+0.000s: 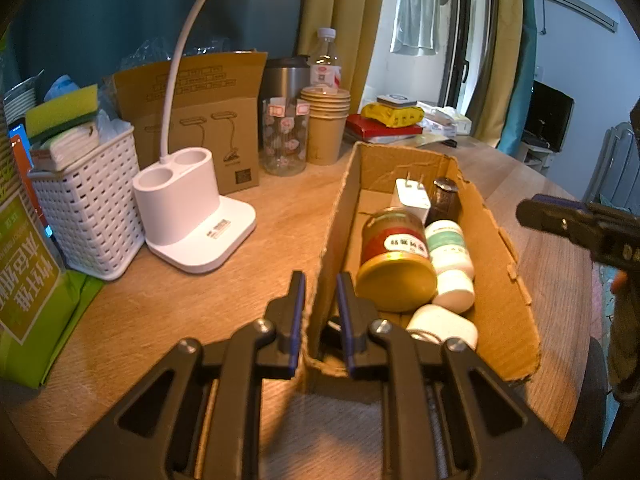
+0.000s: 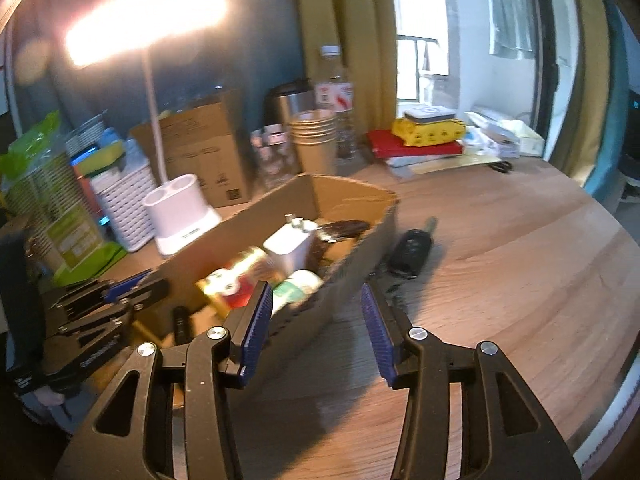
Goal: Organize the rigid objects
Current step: 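Move the right gripper to the black car key fob on the table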
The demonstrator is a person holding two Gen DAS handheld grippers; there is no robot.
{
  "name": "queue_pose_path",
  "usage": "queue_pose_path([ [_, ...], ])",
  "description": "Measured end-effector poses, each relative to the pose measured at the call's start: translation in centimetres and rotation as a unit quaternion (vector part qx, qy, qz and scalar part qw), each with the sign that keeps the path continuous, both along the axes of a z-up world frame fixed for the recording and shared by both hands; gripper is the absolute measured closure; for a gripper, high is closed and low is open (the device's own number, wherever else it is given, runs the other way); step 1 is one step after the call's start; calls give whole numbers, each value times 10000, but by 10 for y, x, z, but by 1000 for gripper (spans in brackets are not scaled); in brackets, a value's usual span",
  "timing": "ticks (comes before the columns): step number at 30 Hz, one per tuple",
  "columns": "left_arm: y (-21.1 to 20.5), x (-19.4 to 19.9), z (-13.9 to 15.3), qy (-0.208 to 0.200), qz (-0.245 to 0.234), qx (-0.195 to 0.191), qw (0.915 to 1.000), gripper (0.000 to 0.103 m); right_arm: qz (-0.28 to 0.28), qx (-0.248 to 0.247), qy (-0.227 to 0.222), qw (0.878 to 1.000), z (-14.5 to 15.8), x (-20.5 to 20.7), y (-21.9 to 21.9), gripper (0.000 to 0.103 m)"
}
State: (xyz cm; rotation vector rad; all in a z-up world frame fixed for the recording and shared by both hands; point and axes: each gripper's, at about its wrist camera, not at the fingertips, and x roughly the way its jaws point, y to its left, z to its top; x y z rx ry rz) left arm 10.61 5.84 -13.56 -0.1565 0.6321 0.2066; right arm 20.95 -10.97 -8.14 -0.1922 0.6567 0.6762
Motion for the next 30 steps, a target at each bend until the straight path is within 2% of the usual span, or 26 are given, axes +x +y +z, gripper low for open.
queue_pose_path([
  [5, 0, 0, 0, 0, 0, 0, 10000, 86, -274, 40, -36, 9996, 1, 17, -9, 54],
  [11, 0, 0, 0, 1, 1, -2, 10000, 86, -479, -178, -145, 9986, -4, 39, -10, 54],
  [16, 0, 0, 0, 2, 2, -4, 10000, 86, -622, -307, -63, 9976, -13, 61, -13, 54],
  [23, 0, 0, 0, 3, 0, -5, 10000, 86, -780, -384, 237, 9959, -31, 101, -12, 54],
  [30, 0, 0, 0, 3, 0, -5, 10000, 86, -660, -326, 560, 9957, -42, 119, -5, 54],
])
